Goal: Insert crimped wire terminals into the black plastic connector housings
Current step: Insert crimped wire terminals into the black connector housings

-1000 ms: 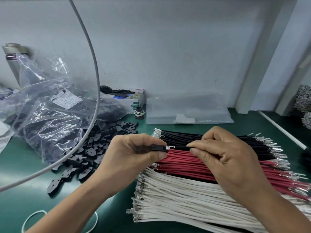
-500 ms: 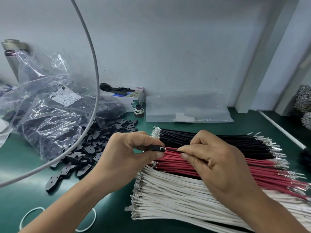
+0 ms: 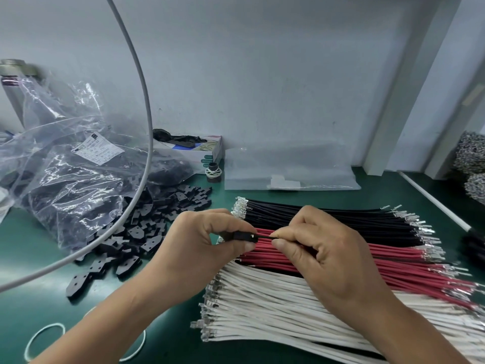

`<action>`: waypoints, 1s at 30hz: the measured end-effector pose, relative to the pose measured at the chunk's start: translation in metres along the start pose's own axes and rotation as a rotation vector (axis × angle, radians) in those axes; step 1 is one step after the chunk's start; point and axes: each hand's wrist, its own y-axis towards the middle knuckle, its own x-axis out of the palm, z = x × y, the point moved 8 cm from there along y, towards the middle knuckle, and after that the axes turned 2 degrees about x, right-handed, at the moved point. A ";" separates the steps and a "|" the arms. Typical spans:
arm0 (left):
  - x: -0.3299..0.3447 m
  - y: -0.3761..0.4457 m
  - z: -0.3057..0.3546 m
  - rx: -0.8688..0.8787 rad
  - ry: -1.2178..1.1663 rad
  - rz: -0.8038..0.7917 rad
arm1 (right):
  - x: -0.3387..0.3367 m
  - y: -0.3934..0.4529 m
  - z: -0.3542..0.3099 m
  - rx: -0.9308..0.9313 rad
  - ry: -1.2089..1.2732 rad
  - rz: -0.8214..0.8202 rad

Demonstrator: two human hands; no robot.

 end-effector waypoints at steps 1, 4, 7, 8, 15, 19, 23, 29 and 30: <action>0.001 0.000 0.000 -0.007 -0.010 -0.009 | 0.000 0.000 -0.002 -0.010 -0.003 0.010; 0.002 0.000 0.002 -0.002 -0.033 -0.032 | 0.002 0.001 -0.007 -0.029 -0.033 0.029; 0.001 0.000 0.006 0.023 -0.046 -0.029 | 0.003 0.000 -0.008 -0.034 -0.035 0.045; 0.001 0.000 0.007 0.026 -0.046 -0.024 | 0.003 0.000 -0.008 -0.041 -0.040 0.044; -0.001 0.000 0.006 0.004 0.016 -0.041 | 0.000 0.000 -0.009 -0.054 -0.014 0.040; -0.001 0.000 0.007 -0.003 0.022 -0.029 | 0.000 0.001 -0.011 -0.056 0.000 0.031; -0.002 0.000 0.005 -0.022 -0.012 -0.013 | 0.004 0.000 -0.015 -0.079 -0.022 0.048; 0.004 -0.002 0.004 -0.006 -0.006 -0.039 | 0.006 -0.001 -0.020 -0.121 -0.059 0.066; 0.004 -0.002 0.003 -0.012 -0.010 -0.035 | 0.006 -0.001 -0.020 -0.123 -0.058 0.065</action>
